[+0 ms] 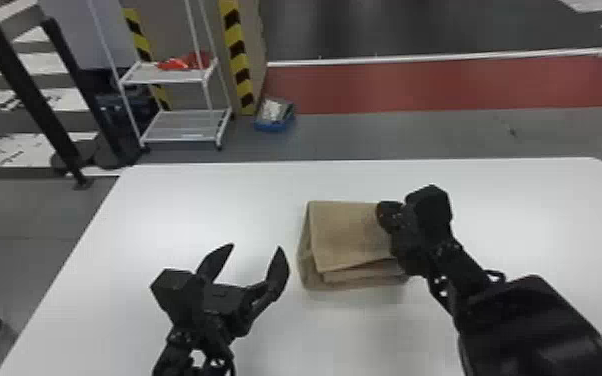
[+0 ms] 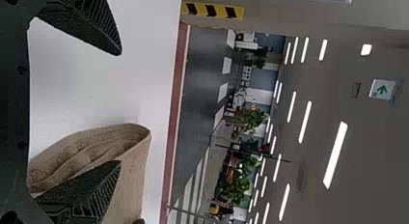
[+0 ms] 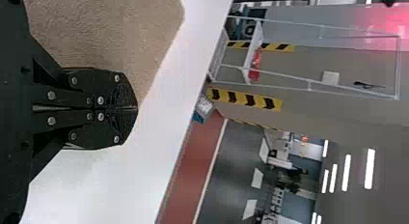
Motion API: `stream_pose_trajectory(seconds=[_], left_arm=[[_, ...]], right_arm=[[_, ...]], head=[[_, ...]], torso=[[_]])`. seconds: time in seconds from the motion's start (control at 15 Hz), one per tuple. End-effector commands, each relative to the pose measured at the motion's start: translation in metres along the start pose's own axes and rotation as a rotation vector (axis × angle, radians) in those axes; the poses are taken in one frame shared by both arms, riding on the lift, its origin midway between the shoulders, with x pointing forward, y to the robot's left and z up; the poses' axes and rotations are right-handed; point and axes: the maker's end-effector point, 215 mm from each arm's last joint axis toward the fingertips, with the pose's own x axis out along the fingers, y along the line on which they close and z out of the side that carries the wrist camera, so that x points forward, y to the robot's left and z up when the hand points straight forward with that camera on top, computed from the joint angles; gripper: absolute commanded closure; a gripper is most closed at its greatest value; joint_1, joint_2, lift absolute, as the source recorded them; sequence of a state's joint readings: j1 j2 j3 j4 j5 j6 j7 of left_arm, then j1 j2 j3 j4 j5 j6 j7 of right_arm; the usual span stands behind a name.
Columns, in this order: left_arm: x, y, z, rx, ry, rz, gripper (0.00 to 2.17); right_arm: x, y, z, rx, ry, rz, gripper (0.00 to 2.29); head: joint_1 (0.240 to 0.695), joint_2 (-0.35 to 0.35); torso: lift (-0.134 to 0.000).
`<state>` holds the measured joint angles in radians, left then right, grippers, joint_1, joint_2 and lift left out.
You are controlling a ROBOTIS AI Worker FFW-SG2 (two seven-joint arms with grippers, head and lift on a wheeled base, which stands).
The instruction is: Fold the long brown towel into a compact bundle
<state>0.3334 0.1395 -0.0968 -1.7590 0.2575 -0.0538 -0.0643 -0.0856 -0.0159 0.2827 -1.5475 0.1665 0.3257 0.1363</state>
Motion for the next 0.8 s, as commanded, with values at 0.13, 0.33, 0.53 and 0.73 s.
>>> stream_pose_trajectory(seconds=[0.13,0.33,0.53,0.73], left_arm=[[-0.002,0.028,0.02,0.014,-0.046,0.047,0.07],[-0.005,0.058,0.041,0.038,-0.079,0.078,0.07],[-0.014,0.087,0.047,0.051,-0.082,0.13,0.06],[-0.029,0.114,0.048,0.065,-0.08,0.177,0.06]], right_arm=[[-0.064,0.003,0.054,0.037,-0.177,-0.037,1.68],[-0.108,-0.014,0.045,0.07,-0.226,-0.14,1.68],[-0.161,-0.035,0.041,0.095,-0.277,-0.253,1.68],[-0.2,-0.05,0.024,0.107,-0.258,-0.318,1.68]], head=[[0.695,0.141],[0.695,0.16],[0.695,0.168],[0.695,0.17]], torso=[[-0.119],[-0.119],[-0.119],[-0.119]])
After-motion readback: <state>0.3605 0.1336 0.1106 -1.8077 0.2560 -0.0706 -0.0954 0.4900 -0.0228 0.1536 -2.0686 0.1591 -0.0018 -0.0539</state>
